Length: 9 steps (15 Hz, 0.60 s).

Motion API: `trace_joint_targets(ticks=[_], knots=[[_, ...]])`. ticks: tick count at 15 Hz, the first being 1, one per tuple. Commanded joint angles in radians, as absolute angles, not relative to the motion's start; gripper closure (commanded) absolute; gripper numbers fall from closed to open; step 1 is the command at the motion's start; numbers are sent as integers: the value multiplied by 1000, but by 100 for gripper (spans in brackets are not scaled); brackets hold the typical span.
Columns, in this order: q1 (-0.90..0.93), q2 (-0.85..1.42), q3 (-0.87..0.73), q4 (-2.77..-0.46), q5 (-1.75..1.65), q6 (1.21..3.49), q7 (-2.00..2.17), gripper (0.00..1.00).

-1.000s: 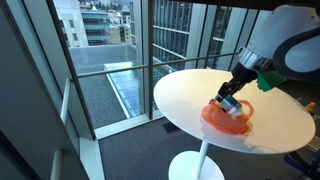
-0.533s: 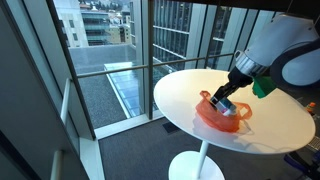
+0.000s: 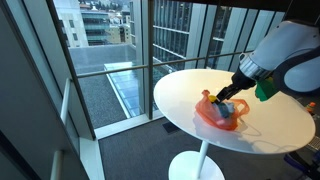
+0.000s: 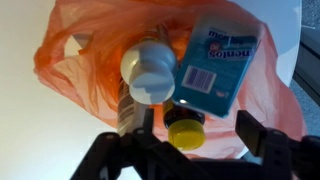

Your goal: Put the blue box in the plastic

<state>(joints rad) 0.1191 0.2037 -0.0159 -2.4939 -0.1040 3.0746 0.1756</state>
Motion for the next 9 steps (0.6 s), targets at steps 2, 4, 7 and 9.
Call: trace_joint_targets(ticks=[2,4,7,9], knots=[[139,180,-54,-2515,-124,3082,199,0],[122,165,-34,-2515,-98,3057,183,0],[98,130,-11,-2517,-44,2984,155,1],[84,97,-4,-2514,-12,2901,151,0]])
